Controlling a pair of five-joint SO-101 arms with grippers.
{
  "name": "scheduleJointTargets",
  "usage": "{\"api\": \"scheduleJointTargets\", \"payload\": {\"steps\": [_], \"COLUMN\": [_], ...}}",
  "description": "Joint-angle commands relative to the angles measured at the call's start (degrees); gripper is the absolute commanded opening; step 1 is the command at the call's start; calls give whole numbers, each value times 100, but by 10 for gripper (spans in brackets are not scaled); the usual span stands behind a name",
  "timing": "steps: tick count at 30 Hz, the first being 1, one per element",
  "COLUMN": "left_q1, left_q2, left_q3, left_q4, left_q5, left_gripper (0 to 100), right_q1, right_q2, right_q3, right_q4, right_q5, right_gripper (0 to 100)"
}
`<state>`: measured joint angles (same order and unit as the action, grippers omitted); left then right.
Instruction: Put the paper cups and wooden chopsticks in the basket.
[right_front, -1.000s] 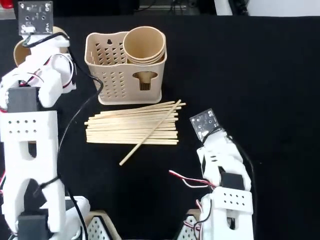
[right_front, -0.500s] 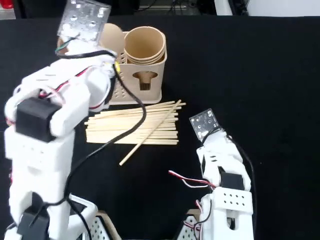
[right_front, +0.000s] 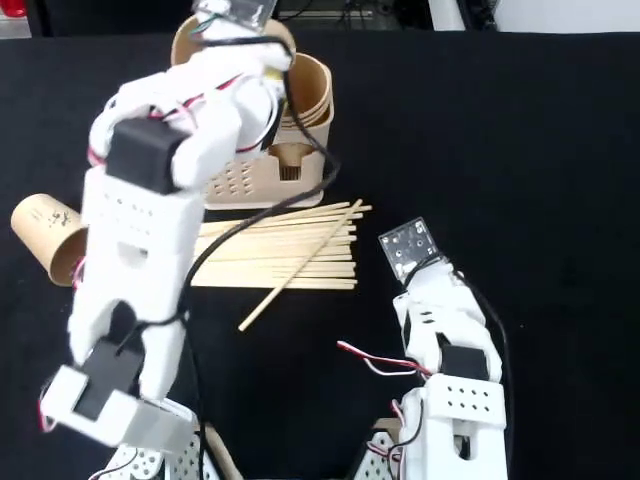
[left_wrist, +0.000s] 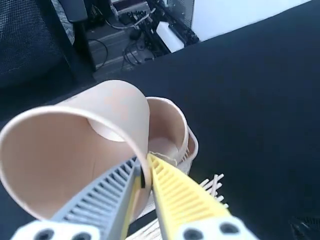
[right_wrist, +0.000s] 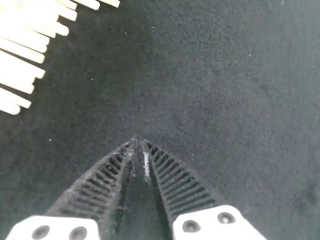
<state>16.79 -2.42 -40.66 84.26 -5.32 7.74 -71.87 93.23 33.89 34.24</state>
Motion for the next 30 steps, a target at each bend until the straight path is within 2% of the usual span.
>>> {"api": "scheduleJointTargets", "payload": {"steps": [1, 10, 15, 19, 28, 30], "left_q1": [4, -13, 40, -4, 40, 40], "left_q2": [730, 1125, 1029, 1029, 1037, 1037], "left_q3": [-576, -620, -1402, -1895, -1701, -1675], "left_q4": [-44, 79, 747, 941, 905, 949], "left_q5": [-457, -519, -519, -519, -527, -756], "left_gripper": [29, 29, 29, 30, 33, 33], "right_q1": [-53, -53, -53, -53, -53, -53], "right_q2": [-66, -66, -66, -66, -66, -66], "right_q3": [-13, 4, 4, 4, 4, 4], "right_q4": [-97, -185, -193, -185, -176, -176], "right_q5": [35, 35, 35, 35, 35, 35], "right_gripper": [12, 12, 12, 12, 12, 12]}}
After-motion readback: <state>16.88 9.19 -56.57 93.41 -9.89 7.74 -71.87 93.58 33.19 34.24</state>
